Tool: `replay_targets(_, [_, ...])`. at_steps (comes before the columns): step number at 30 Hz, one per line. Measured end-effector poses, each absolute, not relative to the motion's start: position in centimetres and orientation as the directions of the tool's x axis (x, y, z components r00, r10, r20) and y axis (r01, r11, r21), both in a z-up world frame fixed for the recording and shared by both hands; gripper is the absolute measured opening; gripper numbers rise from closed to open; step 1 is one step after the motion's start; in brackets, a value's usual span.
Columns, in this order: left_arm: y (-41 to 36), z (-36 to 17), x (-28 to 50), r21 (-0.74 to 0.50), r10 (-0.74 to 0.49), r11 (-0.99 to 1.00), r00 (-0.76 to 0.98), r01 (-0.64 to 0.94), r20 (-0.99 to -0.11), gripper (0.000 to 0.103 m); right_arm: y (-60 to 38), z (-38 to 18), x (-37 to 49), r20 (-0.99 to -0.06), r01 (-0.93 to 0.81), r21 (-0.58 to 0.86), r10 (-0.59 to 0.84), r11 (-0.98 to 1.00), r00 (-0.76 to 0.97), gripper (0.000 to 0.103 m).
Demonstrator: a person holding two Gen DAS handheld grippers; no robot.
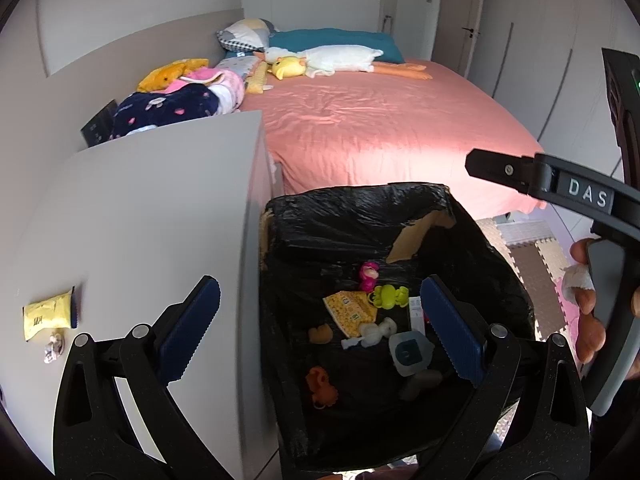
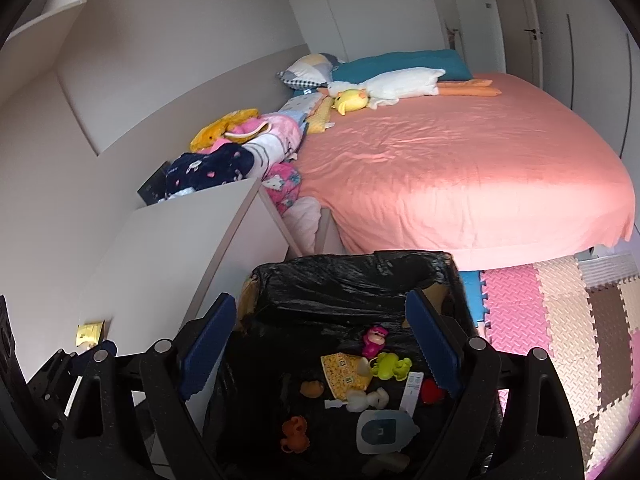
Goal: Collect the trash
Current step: 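Carry the white plush and frog toy over the bin and release both, then move both open grippers back over the yellow snack bag on the desk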
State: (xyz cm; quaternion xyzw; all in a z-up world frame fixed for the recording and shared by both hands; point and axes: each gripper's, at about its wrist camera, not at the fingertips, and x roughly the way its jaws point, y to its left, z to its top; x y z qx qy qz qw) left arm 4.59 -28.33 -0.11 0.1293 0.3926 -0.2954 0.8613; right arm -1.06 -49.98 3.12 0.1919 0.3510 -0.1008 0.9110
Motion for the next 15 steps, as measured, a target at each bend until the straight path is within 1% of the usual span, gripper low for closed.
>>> replay_targets(15, [-21.1,-0.6,6.5,-0.02,-0.322,0.885,0.58,0.465,-0.748,0.097,-43.3,2.2,2.1,-0.68,0.188,0.28,0.056,0.941,0.731,0.087])
